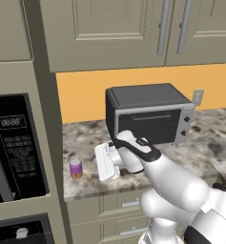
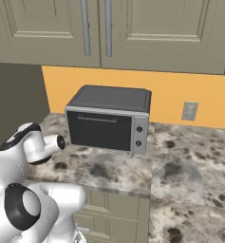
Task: Four empty soda cans are scattered around the kitchen. Gather all the cans and cluster them next to the stove for recycling.
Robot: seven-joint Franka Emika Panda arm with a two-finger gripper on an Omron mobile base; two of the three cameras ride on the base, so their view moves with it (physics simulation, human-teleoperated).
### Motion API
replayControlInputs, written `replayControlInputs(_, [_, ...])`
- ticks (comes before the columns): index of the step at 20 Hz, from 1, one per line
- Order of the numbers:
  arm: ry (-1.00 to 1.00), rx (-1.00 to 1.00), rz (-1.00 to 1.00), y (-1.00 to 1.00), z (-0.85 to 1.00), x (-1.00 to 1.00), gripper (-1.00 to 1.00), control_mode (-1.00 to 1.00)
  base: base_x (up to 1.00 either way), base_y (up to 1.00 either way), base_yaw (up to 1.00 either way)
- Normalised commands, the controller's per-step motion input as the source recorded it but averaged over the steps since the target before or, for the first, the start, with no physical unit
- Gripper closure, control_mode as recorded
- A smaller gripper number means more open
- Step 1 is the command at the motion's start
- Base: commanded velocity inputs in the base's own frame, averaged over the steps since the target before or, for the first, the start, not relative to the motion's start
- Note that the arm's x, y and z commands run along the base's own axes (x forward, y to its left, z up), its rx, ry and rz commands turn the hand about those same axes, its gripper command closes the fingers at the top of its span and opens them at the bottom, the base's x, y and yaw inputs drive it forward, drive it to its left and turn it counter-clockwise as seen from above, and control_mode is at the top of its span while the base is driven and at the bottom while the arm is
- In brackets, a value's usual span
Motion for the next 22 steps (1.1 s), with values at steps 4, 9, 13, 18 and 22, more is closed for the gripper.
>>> replayControlInputs(4, [0.0, 0.05, 0.0, 0.0, -0.03, 0.24, -1.0, -1.0, 0.0, 0.0, 0.0])
replayControlInputs(9, [0.0, 0.05, 0.0, 0.01, -0.04, 0.27, -1.0, -1.0, 0.0, 0.0, 0.0])
replayControlInputs(13, [0.01, 0.04, 0.0, 0.09, -0.11, 0.23, -1.0, -1.0, 0.0, 0.0, 0.0])
replayControlInputs(18, [0.01, 0.01, 0.0, 0.24, -0.15, 0.13, -1.0, -1.0, 0.0, 0.0, 0.0])
replayControlInputs(22, [0.01, 0.0, 0.0, 0.21, -0.17, 0.16, -1.0, -1.0, 0.0, 0.0, 0.0])
